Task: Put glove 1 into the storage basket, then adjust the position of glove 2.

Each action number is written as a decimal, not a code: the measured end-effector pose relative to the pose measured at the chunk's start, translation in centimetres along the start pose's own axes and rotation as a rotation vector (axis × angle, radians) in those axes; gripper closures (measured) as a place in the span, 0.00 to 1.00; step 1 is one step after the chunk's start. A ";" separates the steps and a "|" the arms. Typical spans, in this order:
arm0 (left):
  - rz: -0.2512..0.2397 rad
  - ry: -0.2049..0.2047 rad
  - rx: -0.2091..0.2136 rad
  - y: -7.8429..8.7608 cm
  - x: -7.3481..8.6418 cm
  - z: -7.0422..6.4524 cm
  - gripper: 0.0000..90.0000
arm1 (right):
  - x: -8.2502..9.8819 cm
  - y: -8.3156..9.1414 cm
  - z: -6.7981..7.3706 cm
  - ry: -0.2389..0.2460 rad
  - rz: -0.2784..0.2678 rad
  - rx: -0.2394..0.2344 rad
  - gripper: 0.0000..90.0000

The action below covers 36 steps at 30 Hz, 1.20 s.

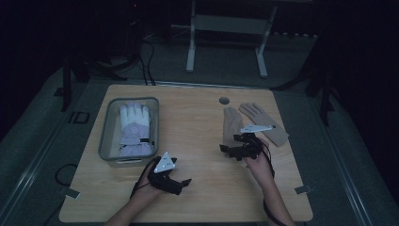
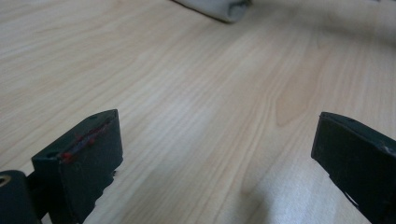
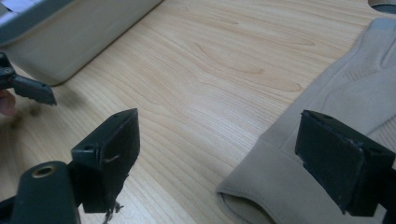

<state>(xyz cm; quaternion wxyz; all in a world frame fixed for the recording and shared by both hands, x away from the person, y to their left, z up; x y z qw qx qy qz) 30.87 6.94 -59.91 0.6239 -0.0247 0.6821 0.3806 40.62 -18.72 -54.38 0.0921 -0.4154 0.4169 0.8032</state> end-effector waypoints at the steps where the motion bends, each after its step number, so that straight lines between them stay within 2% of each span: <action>1: -0.014 0.012 -0.007 0.1 0.0 0.1 0.03 | 0.1 0.1 -0.2 -0.005 -0.003 0.006 0.15; 5: -0.043 0.037 -0.024 0.4 0.0 0.4 0.03 | 0.3 0.7 -1.0 -0.007 0.004 0.048 0.13; 9: -0.039 0.022 -0.038 0.4 0.0 0.2 0.03 | 0.2 1.3 -1.3 -0.007 -0.010 0.083 0.11; 14: -0.021 0.004 -0.046 0.2 0.0 0.1 0.03 | -0.3 1.7 -2.1 -0.008 0.005 0.138 0.11; 16: -0.021 0.005 -0.046 0.2 0.0 0.1 0.03 | -0.7 1.8 -2.3 0.002 0.003 0.142 0.12; 18: -0.022 0.010 -0.049 0.2 0.0 0.1 0.03 | -1.3 1.8 -2.8 0.004 -0.011 0.175 0.16; 21: -0.023 0.010 -0.051 0.3 0.0 0.1 0.03 | -1.9 1.7 -3.4 0.010 -0.018 0.192 0.19; 22: -0.020 0.006 -0.051 0.2 0.0 0.0 0.03 | -2.8 1.3 -4.3 0.008 -0.018 0.212 0.23; 29: -0.014 0.010 -0.042 0.2 0.0 0.0 0.03 | -4.7 -0.2 -6.3 -0.029 -0.036 0.242 0.35; 33: -0.014 0.017 -0.041 0.2 0.0 0.0 0.03 | -5.2 -1.6 -7.1 -0.035 -0.017 0.251 0.35; 36: -0.014 0.017 -0.055 0.2 0.0 0.1 0.03 | -5.3 -2.7 -7.6 -0.047 0.010 0.273 0.33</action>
Point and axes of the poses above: each handheld gripper's, and its own axes: y roughly backward along the jaws, x roughly out of its underside, z roughly to its left, the point moved 5 cm from there along -y, roughly forward along the jaws, and after that the axes turned 10 degrees about -y, right-handed, at the moved point
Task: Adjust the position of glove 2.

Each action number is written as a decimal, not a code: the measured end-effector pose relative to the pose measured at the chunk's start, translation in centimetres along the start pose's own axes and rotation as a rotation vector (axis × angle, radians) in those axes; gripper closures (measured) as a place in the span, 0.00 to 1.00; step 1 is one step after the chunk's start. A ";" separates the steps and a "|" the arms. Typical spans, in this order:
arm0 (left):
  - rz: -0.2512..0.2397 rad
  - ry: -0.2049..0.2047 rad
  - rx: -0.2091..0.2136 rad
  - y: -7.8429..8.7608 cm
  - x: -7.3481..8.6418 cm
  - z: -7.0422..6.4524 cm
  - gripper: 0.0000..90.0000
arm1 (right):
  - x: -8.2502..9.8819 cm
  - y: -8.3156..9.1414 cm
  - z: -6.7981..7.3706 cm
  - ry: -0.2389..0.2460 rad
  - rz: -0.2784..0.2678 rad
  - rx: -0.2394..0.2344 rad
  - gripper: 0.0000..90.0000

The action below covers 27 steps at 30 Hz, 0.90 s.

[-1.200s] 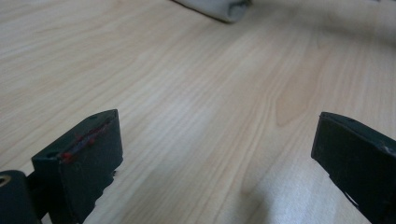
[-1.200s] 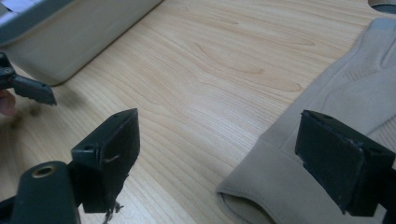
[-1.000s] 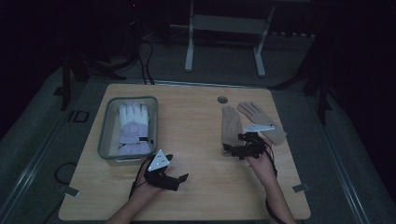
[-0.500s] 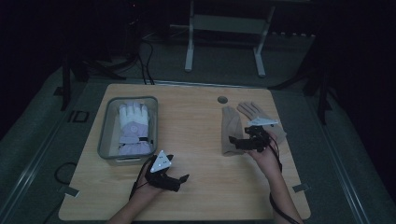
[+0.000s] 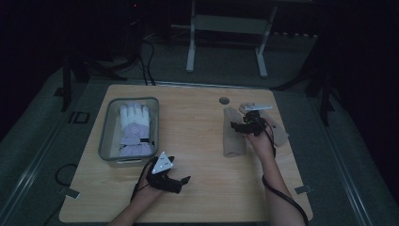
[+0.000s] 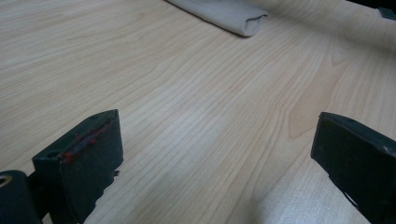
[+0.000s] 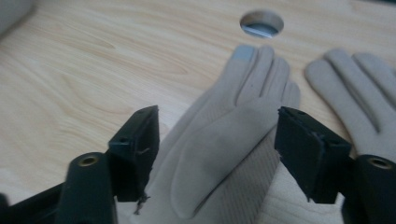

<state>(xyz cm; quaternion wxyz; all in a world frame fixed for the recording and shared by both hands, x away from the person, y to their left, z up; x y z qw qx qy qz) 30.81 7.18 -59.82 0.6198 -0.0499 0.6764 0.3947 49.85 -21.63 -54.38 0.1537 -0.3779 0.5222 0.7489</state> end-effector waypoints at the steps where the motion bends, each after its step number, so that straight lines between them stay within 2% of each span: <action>1: 0.001 -0.001 -0.002 0.0 0.0 0.0 0.03 | 0.1 -0.4 -0.1 -0.013 0.013 0.007 0.33; 6: 0.010 -0.016 0.001 -0.1 0.0 -0.2 0.03 | 0.8 -2.6 -0.5 -0.020 0.056 0.060 0.33; 10: 0.016 -0.013 0.011 -0.2 0.0 -0.2 0.03 | 1.3 -3.6 -0.3 -0.024 0.068 0.060 0.32; 12: 0.012 -0.008 0.012 -0.1 0.0 -0.1 0.03 | 2.0 -4.6 -0.1 0.022 0.104 0.095 0.32; 13: 0.010 -0.007 0.013 -0.1 0.0 -0.1 0.03 | 2.1 -4.6 0.1 0.041 0.100 0.111 0.33; 16: 0.006 -0.009 0.010 -0.1 0.0 -0.1 0.03 | 2.2 -4.6 0.3 0.029 0.088 0.124 0.35; 18: 0.006 -0.012 0.009 -0.1 0.0 -0.1 0.03 | 2.3 -4.5 0.4 0.023 0.082 0.123 0.43; 20: 0.006 -0.013 0.008 -0.1 0.0 -0.2 0.03 | 2.3 -4.4 0.7 0.025 0.077 0.116 0.57; 22: 0.006 -0.012 0.009 -0.1 0.0 -0.2 0.03 | 2.3 -4.3 1.0 0.032 0.068 0.110 0.75; 24: 0.005 -0.011 0.008 -0.1 0.0 -0.1 0.03 | 2.4 -4.3 1.1 0.004 0.067 0.107 0.81; 27: 0.005 -0.011 0.009 -0.1 0.0 -0.2 0.03 | 2.3 -4.1 1.3 -0.035 0.074 0.094 0.85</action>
Point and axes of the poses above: each handheld gripper's, and its own axes: y roughly backward along the jaws, x roughly out of its underside, z roughly to its left, the point moved 5 cm from there along -y, roughly forward along the jaws, and after that the axes turned 10 degrees about -y, right-handed, at the moved point
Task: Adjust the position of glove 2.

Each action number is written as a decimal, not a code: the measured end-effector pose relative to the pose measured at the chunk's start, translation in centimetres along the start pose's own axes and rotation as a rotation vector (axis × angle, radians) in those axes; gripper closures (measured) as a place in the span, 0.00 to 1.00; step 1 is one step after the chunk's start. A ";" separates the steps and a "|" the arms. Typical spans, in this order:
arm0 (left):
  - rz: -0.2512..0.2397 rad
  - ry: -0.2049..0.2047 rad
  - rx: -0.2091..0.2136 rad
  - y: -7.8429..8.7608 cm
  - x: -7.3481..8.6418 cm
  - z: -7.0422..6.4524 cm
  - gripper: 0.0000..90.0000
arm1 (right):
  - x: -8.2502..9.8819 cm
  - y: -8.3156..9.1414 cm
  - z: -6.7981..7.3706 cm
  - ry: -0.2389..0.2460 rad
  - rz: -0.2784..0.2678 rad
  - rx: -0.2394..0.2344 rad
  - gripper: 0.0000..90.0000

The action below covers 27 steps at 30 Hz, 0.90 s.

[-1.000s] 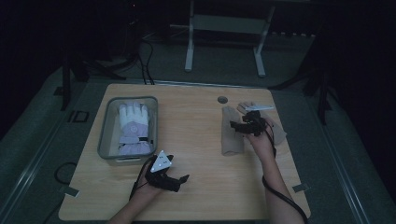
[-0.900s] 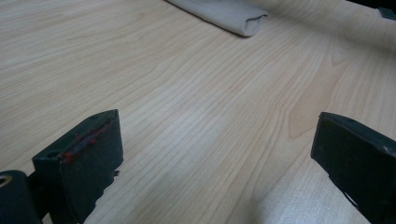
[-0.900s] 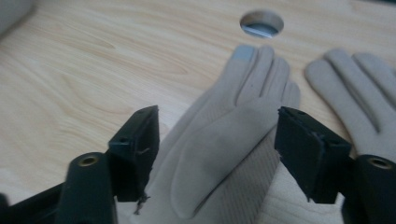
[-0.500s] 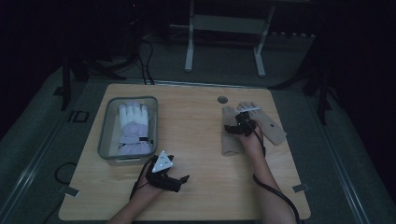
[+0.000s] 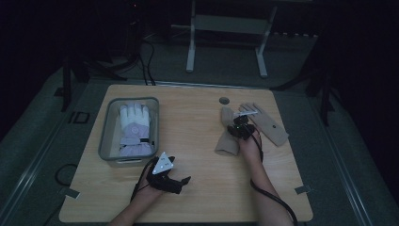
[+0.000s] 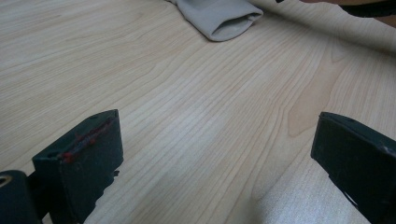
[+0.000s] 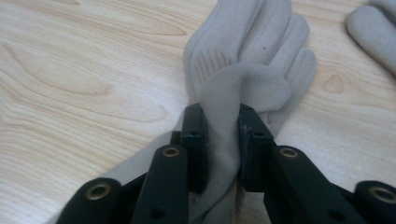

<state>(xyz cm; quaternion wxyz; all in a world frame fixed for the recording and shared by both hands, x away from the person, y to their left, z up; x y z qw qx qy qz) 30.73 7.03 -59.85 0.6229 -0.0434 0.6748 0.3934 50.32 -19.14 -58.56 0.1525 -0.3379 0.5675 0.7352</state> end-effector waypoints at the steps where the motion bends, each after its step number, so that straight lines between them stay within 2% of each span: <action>1: 0.000 -0.001 0.000 0.0 0.0 0.0 0.03 | -0.1 0.3 0.1 -0.030 0.009 -0.023 0.86; 2: 0.001 -0.002 0.001 0.0 0.0 0.0 0.03 | -0.2 0.5 0.3 -0.043 0.008 -0.031 0.86; 5: 0.004 0.000 0.003 0.0 0.0 0.0 0.03 | -0.6 1.8 1.4 -0.040 -0.015 -0.074 0.86; 7: 0.003 -0.002 0.001 0.0 0.0 0.0 0.03 | -0.9 3.0 2.5 -0.044 -0.038 -0.106 0.86; 10: 0.006 -0.005 0.000 0.0 0.0 0.0 0.03 | -1.1 4.4 4.2 -0.019 -0.062 -0.111 0.86; 12: 0.005 -0.009 -0.003 0.0 0.0 -0.1 0.03 | -1.1 5.1 5.2 -0.020 -0.074 -0.131 0.86; 16: 0.002 -0.015 -0.006 0.0 0.0 -0.1 0.03 | -0.9 6.8 7.4 -0.007 -0.102 -0.137 0.86; 19: 0.001 -0.020 -0.008 0.1 0.0 -0.2 0.03 | -0.7 7.9 8.6 0.011 -0.125 -0.122 0.86; 21: 0.003 -0.023 -0.009 0.1 0.0 -0.3 0.03 | -0.4 8.5 9.1 -0.001 -0.132 -0.119 0.86; 24: 0.003 -0.023 -0.008 0.1 0.0 -0.3 0.03 | 0.5 8.5 9.7 0.007 -0.125 -0.123 0.86; 25: 0.003 -0.021 -0.008 0.1 0.0 -0.3 0.03 | 1.1 8.2 10.0 0.021 -0.114 -0.116 0.86; 27: 0.003 -0.020 -0.007 0.1 0.0 -0.3 0.03 | 1.8 7.5 10.3 0.016 -0.093 -0.135 0.85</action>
Point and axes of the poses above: each handheld gripper's, and its own axes: y roughly backward along the jaws, x roughly out of its underside, z roughly to its left, the point moved 5 cm from there along -y, roughly forward along the jaws, and after that the axes turned 10 degrees about -y, right-handed, at the moved point
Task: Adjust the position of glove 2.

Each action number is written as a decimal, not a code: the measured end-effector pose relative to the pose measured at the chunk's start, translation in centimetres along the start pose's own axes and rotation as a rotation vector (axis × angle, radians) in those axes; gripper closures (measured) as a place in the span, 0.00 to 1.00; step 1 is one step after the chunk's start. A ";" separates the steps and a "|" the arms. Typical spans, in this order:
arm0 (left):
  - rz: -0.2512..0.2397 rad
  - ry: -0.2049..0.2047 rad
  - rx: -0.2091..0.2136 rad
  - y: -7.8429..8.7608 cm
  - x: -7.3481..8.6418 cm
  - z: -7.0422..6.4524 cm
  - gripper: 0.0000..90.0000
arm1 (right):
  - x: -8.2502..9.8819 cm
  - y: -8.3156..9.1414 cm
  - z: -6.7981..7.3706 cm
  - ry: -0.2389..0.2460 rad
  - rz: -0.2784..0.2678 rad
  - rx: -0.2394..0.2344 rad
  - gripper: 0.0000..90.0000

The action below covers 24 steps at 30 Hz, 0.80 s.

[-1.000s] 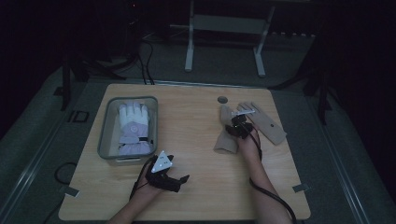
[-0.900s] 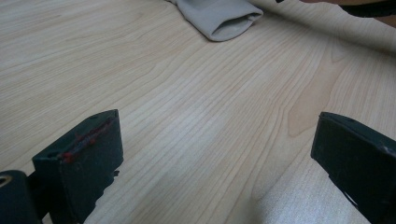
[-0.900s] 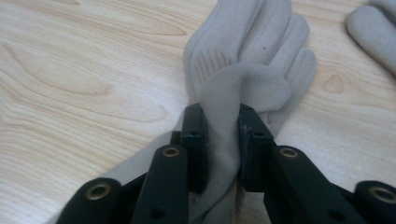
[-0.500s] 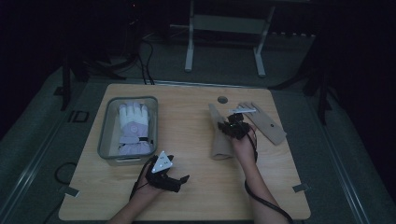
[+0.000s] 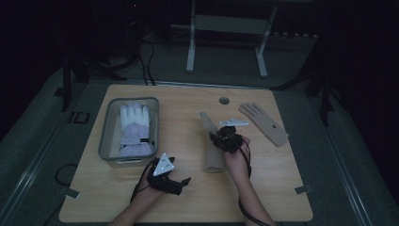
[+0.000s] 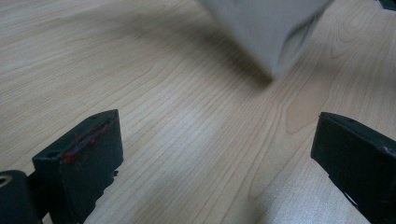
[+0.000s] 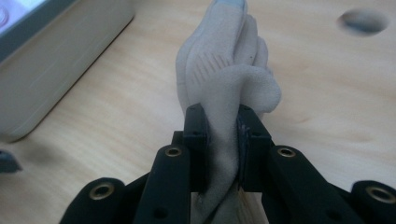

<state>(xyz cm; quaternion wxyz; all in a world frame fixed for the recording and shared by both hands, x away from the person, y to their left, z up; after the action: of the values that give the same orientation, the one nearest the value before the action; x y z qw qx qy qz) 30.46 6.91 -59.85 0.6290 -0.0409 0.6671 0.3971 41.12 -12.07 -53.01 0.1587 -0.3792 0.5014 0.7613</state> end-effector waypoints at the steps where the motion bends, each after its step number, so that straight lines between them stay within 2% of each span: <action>1: 0.000 0.000 -0.001 0.0 0.0 0.0 0.03 | 0.4 -0.5 0.1 0.003 0.009 0.006 0.85; 6: 0.000 0.000 0.000 0.0 0.0 0.0 0.03 | 2.0 -2.9 -0.1 -0.027 0.059 0.008 0.84; 11: -0.001 0.001 0.003 0.0 0.0 0.0 0.03 | 3.0 -4.4 -0.2 -0.035 0.090 0.011 0.81; 13: -0.004 -0.001 0.002 0.0 0.0 0.0 0.03 | 3.5 -5.0 -0.1 -0.014 0.108 0.013 0.78; 18: -0.002 -0.003 0.001 0.0 0.0 0.0 0.03 | 3.9 -5.4 0.4 0.049 0.111 -0.005 0.59; 19: -0.001 -0.002 0.001 0.0 0.0 0.0 0.03 | 3.9 -5.4 0.5 0.070 0.113 -0.003 0.57; 20: -0.001 -0.002 0.001 0.0 0.0 0.0 0.03 | 3.9 -5.4 0.5 0.070 0.113 -0.003 0.57; 21: -0.002 -0.004 0.001 0.0 0.0 0.0 0.03 | 4.0 -5.6 0.6 0.111 0.114 -0.006 0.51; 22: -0.002 -0.005 0.001 0.0 0.0 0.0 0.03 | 4.0 -5.7 0.7 0.123 0.115 -0.009 0.49; 24: -0.002 -0.004 0.001 0.0 0.0 0.0 0.03 | 3.9 -5.9 0.8 0.119 0.114 -0.001 0.43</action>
<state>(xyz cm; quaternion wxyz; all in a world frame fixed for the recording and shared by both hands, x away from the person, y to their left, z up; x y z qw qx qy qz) 30.44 6.91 -59.84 0.6308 -0.0403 0.6661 0.3960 41.83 -9.29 -59.52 0.0848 -0.3947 0.5303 0.7455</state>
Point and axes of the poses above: each handheld gripper's, and its own axes: y roughly backward along the jaws, x roughly out of its underside, z roughly to its left, the point moved 5 cm from there along -y, roughly forward along the jaws, and after that the axes turned 10 degrees about -y, right-handed, at the moved point
